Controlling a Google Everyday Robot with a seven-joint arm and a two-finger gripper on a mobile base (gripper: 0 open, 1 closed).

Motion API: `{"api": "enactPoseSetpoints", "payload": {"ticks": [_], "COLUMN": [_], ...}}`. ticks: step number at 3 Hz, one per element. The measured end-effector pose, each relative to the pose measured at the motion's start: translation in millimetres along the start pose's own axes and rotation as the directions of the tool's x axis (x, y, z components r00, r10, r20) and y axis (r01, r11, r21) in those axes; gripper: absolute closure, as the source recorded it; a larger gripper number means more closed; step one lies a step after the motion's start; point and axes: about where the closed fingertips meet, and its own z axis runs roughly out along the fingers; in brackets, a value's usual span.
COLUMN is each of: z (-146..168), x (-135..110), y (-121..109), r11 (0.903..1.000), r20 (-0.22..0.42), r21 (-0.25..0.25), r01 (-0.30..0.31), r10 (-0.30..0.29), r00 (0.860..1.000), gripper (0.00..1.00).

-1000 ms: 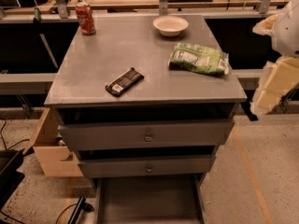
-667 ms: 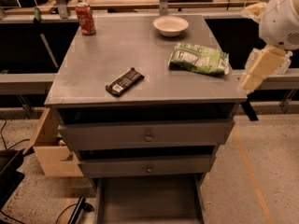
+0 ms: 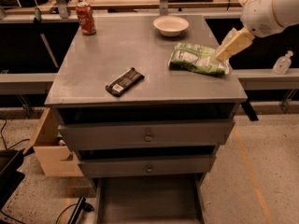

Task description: Place green jalapeno chip bag into bottom drawer

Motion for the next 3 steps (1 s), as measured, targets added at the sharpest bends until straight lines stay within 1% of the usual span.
{"api": "enactPoseSetpoints", "payload": {"ticks": [1, 2, 3], "z": [6.9, 19.6, 43.2], "x": [1.6, 12.2, 31.3], "y": [-5.5, -3.4, -19.5], "r11": [0.9998, 0.9978, 0.9902], "r20": [0.013, 0.01, -0.007], "r21": [0.017, 0.024, 0.052], "r01": [-0.011, -0.062, -0.13], "r10": [0.01, 0.062, 0.13], "r00": [1.0, 0.998, 0.991], "gripper": [0.0, 0.0, 0.0]}}
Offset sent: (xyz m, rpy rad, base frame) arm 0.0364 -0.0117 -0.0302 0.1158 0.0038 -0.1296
